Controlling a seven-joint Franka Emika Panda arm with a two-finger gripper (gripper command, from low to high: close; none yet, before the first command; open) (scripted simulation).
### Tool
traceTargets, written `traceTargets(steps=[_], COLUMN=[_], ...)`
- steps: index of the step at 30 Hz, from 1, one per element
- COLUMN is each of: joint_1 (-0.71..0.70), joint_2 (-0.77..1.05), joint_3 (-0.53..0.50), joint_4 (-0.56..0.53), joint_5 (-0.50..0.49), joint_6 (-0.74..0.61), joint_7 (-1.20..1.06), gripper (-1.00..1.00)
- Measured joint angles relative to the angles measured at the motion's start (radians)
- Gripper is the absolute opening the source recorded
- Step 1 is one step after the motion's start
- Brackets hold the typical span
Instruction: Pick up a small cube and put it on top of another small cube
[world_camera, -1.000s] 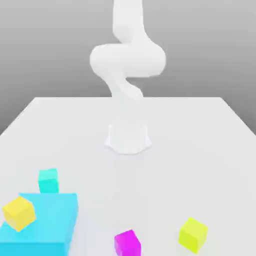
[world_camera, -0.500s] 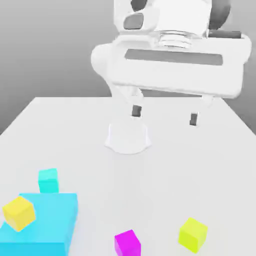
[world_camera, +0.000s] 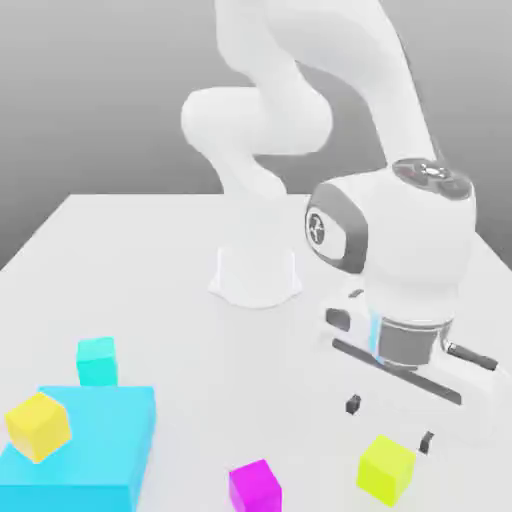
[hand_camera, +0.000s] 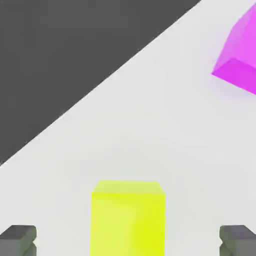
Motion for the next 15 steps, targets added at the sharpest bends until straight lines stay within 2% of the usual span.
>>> traceTargets(steps=[2, 3, 10, 15], joint_1=[0.044, 0.065, 0.070, -0.006], joint_2=[0.068, 0.100, 0.107, -0.041], joint_3=[-0.053, -0.079, -0.084, 0.013], joint_4=[0.016, 0.023, 0.025, -0.014], joint_5=[-0.044, -0.068, -0.073, 0.047], joint_6=[0.050, 0.074, 0.081, -0.025], joint_7=[0.038, 0.055, 0.060, -0.029], gripper=[0.00, -1.00, -1.00, -1.00])
